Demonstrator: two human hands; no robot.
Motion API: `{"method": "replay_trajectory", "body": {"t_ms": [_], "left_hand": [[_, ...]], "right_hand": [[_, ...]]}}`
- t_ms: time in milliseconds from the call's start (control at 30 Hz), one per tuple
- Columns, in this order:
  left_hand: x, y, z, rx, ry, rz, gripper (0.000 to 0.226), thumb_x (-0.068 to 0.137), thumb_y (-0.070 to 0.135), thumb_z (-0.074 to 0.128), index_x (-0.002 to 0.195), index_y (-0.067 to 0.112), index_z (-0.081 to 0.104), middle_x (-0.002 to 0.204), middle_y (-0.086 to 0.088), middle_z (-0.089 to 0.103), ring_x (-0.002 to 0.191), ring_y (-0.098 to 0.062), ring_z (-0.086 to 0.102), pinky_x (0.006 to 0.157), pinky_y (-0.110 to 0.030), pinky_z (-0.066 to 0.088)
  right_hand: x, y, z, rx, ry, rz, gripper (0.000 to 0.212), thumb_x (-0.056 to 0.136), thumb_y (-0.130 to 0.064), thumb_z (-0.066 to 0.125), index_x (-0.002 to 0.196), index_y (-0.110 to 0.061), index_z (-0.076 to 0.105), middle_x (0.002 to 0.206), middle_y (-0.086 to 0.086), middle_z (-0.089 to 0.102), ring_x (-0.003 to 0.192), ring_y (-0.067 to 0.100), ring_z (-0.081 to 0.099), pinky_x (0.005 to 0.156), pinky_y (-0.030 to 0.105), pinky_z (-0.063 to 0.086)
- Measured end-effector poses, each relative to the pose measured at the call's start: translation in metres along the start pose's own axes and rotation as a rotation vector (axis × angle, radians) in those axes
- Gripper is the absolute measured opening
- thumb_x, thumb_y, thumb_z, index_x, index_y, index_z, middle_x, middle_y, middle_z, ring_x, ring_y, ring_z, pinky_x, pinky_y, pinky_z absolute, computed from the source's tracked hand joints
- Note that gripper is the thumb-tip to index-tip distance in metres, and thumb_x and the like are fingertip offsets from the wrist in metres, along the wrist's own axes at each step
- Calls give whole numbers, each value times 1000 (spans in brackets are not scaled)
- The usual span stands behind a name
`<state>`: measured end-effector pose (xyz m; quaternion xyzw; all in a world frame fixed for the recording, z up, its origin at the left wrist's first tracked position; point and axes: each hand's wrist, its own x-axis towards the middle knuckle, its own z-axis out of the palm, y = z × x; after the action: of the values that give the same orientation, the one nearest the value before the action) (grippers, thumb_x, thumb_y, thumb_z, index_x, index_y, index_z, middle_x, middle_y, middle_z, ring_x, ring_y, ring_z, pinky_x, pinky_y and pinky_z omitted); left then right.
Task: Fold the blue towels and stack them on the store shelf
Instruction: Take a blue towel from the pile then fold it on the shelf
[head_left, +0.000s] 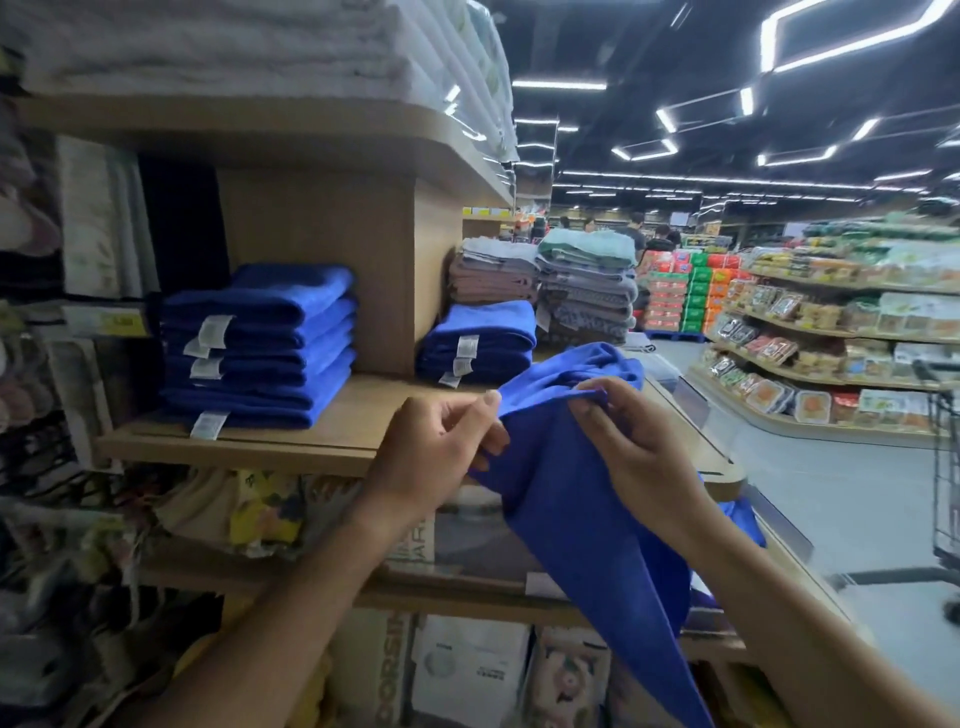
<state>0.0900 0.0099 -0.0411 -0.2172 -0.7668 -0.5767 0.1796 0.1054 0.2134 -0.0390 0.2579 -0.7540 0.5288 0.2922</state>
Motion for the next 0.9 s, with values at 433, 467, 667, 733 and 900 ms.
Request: {"method": "replay_trajectory", "body": {"t_ms": [433,467,667,733,900], "left_hand": [[61,-29,5,535,-394,123,41,95,55,30,90,36,66,74,14,73,60,-6,68,68,-31,51],[63,-24,4,481,-441,70,37,94,55,32,92,38,65,71,14,73,54,-7,68,64,-28,51],[117,-54,25,943,-111,-120,31,85,56,50,103,39,68,108,12,73,101,-22,67,79,-33,51],[135,-67,36,994,-175,-242,39,84,61,51,97,31,72,105,4,72,100,-26,66,73,-32,45],[152,-68,73,620,-306,-28,12,81,19,64,92,19,65,97,0,71,94,-27,65,82,-33,53]], "right_hand": [[41,53,-32,-53,-281,437,37,77,-47,70,61,-22,49,66,-1,38,64,12,36,60,33,27],[41,52,-34,2,-292,459,36,76,-48,72,63,-24,50,68,2,37,67,16,35,62,35,26],[42,50,-37,97,-335,487,28,95,-28,70,72,-14,62,73,4,52,72,16,50,67,31,36],[41,51,-39,164,-332,505,27,95,-25,70,69,-17,68,72,-2,62,70,9,59,64,22,44],[41,53,-47,343,-308,529,24,95,-20,67,72,-20,74,79,-1,72,72,10,68,61,19,51]]}}
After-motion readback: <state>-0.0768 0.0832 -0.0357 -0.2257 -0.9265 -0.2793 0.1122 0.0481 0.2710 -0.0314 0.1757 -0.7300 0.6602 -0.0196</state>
